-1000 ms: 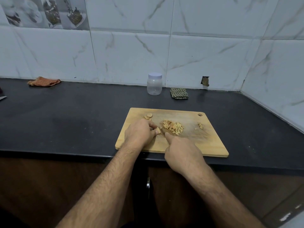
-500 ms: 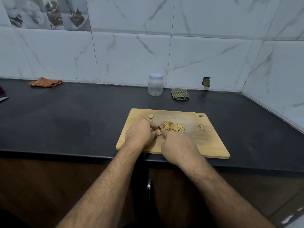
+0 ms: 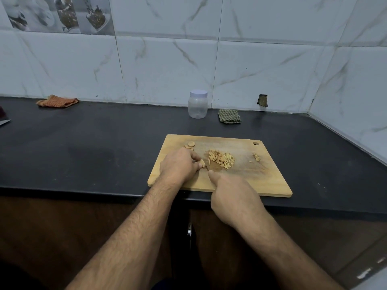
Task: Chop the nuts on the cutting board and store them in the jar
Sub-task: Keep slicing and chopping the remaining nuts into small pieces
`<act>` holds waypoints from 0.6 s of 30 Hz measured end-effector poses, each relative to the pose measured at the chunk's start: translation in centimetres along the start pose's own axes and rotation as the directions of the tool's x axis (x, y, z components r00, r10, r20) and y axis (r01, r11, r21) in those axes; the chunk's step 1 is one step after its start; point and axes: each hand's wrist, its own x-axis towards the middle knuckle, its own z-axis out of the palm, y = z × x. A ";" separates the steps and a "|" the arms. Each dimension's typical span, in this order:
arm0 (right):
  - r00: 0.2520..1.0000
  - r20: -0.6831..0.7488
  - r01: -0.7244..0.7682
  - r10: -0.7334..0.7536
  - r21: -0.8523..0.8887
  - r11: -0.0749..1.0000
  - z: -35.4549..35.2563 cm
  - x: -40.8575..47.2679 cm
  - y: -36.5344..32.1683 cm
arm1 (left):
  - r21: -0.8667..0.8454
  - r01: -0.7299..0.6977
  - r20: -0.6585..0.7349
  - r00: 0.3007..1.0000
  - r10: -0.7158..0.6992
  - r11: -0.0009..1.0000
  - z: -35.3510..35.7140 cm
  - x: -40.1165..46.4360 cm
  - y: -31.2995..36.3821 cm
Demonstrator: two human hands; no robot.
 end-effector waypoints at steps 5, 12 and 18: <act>1.000 -0.007 -0.026 0.026 -0.014 1.000 -0.2 0.6 -0.1 | -0.008 0.004 0.003 1.000 -0.004 1.000 0.0 -0.1 0.0; 0.999 -0.043 -0.030 0.031 0.037 0.999 -0.7 1.4 -0.1 | -0.025 0.000 -0.019 1.000 0.000 1.000 0.0 -0.1 -0.1; 0.999 -0.031 -0.016 0.017 0.048 0.999 -0.6 2.7 -0.7 | -0.024 0.001 0.000 1.000 -0.001 1.000 0.2 0.1 -0.2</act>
